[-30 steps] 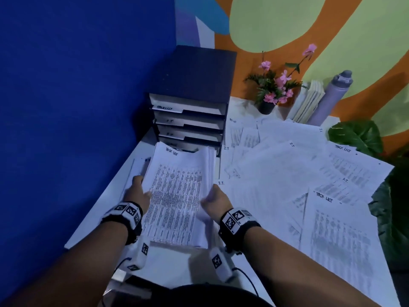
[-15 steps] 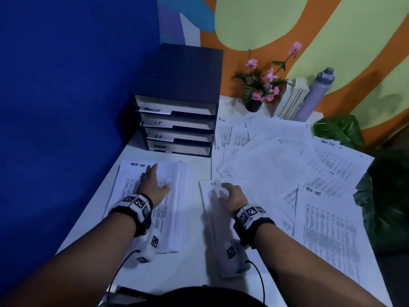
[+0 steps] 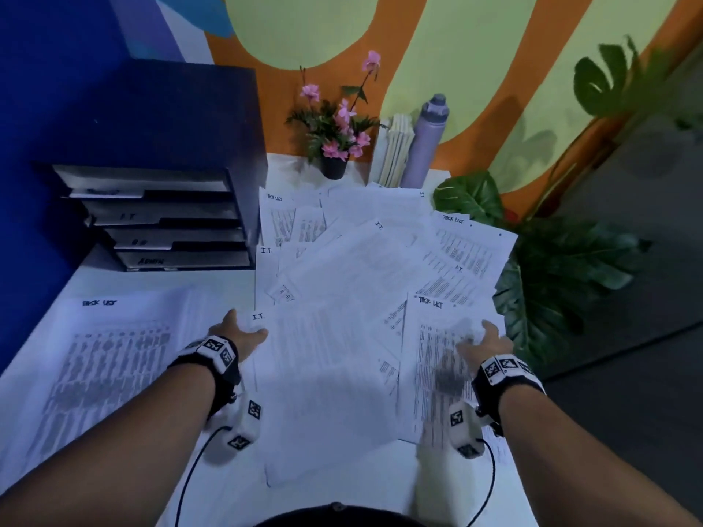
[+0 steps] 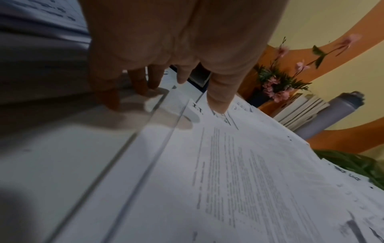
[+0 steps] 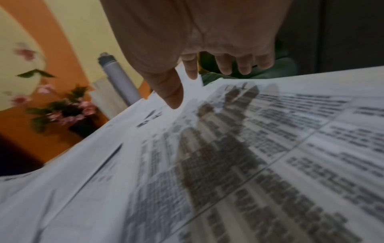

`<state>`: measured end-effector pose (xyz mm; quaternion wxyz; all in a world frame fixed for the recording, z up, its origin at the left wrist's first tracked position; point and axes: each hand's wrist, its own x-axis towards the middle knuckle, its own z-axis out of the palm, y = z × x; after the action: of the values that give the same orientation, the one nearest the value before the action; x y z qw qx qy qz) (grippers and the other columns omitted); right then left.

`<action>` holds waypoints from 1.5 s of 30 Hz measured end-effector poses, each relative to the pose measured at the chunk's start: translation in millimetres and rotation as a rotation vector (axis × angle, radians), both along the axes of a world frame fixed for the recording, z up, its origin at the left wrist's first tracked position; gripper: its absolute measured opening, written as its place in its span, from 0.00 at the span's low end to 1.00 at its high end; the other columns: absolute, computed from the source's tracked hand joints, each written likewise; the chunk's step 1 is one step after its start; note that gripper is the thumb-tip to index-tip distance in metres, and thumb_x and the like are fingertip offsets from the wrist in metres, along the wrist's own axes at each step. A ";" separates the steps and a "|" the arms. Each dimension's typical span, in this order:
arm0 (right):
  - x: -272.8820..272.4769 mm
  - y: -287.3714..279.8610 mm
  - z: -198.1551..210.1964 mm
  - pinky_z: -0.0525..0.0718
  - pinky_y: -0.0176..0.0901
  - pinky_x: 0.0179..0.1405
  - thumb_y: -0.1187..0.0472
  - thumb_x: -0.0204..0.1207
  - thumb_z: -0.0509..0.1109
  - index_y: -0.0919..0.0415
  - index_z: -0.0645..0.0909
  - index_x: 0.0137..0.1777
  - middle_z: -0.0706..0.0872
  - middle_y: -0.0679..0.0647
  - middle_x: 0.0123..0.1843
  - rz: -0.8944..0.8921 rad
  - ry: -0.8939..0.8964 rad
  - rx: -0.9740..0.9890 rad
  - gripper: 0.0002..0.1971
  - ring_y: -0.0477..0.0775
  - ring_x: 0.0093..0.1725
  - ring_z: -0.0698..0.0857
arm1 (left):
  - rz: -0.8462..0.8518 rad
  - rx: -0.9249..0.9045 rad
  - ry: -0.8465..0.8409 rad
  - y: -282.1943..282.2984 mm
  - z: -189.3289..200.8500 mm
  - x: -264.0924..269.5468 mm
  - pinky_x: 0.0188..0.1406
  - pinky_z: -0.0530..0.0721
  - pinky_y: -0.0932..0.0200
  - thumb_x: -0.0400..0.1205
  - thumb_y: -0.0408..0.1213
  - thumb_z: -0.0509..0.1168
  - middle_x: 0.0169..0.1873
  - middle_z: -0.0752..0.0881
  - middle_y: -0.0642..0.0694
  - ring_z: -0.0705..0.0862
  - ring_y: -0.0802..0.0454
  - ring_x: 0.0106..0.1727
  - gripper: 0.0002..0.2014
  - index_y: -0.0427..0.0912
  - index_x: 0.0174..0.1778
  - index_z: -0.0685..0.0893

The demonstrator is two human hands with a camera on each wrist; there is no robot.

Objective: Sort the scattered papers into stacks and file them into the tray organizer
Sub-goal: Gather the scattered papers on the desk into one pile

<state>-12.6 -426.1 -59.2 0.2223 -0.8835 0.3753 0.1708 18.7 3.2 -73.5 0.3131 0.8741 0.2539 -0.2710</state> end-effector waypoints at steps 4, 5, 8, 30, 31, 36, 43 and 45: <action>-3.6 -19.7 -7.4 0.79 0.63 0.64 0.52 0.71 0.74 0.43 0.45 0.84 0.61 0.63 0.80 -0.105 0.091 0.085 0.48 0.73 0.71 0.73 | 0.023 0.068 0.047 -15.2 -0.5 11.3 0.72 0.73 0.44 0.71 0.55 0.73 0.80 0.61 0.36 0.70 0.35 0.75 0.54 0.50 0.84 0.44; -4.2 -19.1 -10.1 0.78 0.64 0.66 0.52 0.71 0.74 0.44 0.45 0.84 0.61 0.63 0.80 -0.111 0.111 0.064 0.48 0.73 0.72 0.71 | 0.033 0.079 0.073 -21.1 -1.1 12.2 0.73 0.72 0.43 0.70 0.52 0.75 0.80 0.60 0.36 0.69 0.35 0.76 0.56 0.50 0.84 0.42; -6.3 -6.5 -15.7 0.72 0.62 0.70 0.56 0.73 0.72 0.47 0.49 0.83 0.56 0.62 0.81 -0.063 0.055 -0.027 0.44 0.71 0.76 0.63 | 0.101 0.051 0.023 -43.3 -6.1 8.0 0.75 0.69 0.44 0.71 0.35 0.77 0.80 0.60 0.35 0.67 0.36 0.77 0.56 0.43 0.84 0.41; 14.9 36.6 -17.7 0.72 0.46 0.74 0.67 0.76 0.68 0.60 0.74 0.69 0.61 0.54 0.81 0.807 -0.024 -0.015 0.21 0.58 0.79 0.62 | -0.029 -0.086 -0.225 -62.9 -8.3 -1.0 0.52 0.79 0.57 0.80 0.32 0.65 0.59 0.84 0.36 0.83 0.40 0.56 0.18 0.33 0.65 0.76; 10.6 37.8 -17.2 0.71 0.46 0.76 0.66 0.76 0.68 0.60 0.73 0.72 0.61 0.52 0.82 0.814 -0.018 -0.012 0.23 0.57 0.80 0.61 | -0.042 -0.080 -0.213 -62.4 -9.3 -4.8 0.50 0.79 0.58 0.80 0.32 0.65 0.57 0.84 0.36 0.83 0.40 0.54 0.16 0.32 0.64 0.78; -15.0 39.8 -12.9 0.72 0.45 0.75 0.59 0.73 0.68 0.51 0.67 0.79 0.58 0.40 0.84 0.737 0.050 -0.038 0.32 0.48 0.79 0.67 | -0.077 -0.081 -0.163 -60.7 -16.2 -33.9 0.43 0.81 0.58 0.79 0.33 0.66 0.46 0.84 0.41 0.81 0.45 0.45 0.08 0.37 0.52 0.78; -30.7 49.7 12.4 0.64 0.57 0.69 0.51 0.71 0.60 0.46 0.80 0.50 0.82 0.44 0.48 0.629 0.169 -0.196 0.10 0.51 0.47 0.82 | -0.178 -0.030 -0.119 -52.9 -21.0 -71.4 0.30 0.71 0.61 0.80 0.34 0.64 0.37 0.79 0.44 0.78 0.47 0.40 0.05 0.35 0.46 0.76; -27.3 49.3 20.5 0.69 0.53 0.64 0.50 0.73 0.62 0.46 0.80 0.48 0.83 0.46 0.42 0.574 0.195 -0.113 0.07 0.53 0.46 0.81 | -0.174 -0.018 -0.112 -47.8 -20.8 -73.8 0.30 0.72 0.61 0.80 0.34 0.64 0.38 0.80 0.43 0.79 0.46 0.40 0.05 0.35 0.45 0.76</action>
<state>-39.9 -376.8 -38.7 0.0782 -0.9438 0.1390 0.2895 -55.1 -44.5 -94.3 0.3098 0.9038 0.1568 -0.2503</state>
